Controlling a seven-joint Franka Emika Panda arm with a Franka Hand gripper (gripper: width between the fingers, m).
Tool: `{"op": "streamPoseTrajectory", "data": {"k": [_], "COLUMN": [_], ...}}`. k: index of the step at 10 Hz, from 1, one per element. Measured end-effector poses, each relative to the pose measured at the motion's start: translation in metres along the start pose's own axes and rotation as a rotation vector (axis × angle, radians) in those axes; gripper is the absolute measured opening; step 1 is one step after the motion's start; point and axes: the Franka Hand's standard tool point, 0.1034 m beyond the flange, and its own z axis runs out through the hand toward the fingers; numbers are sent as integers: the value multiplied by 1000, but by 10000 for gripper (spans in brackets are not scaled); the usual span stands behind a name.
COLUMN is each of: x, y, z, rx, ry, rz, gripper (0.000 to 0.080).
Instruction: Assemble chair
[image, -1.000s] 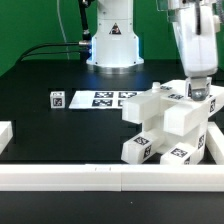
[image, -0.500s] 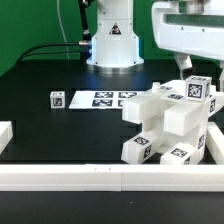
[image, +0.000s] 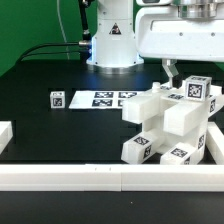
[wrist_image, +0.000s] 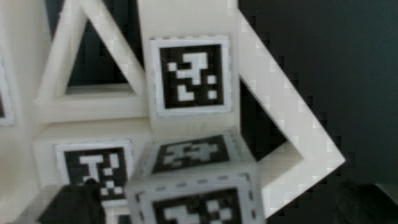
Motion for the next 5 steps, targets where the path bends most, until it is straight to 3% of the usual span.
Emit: {"op": "streamPoseTrajectory", "data": {"k": [1,2,4,5], "x": [0,0,0,3], "y": [0,0,0,1], "z": [0,0,0,0], "rx": [1,1,5,13], "ry": [-1,-1,-5,-1], "rz": [34,45,205,277], "gripper": [524,524,279,279]}}
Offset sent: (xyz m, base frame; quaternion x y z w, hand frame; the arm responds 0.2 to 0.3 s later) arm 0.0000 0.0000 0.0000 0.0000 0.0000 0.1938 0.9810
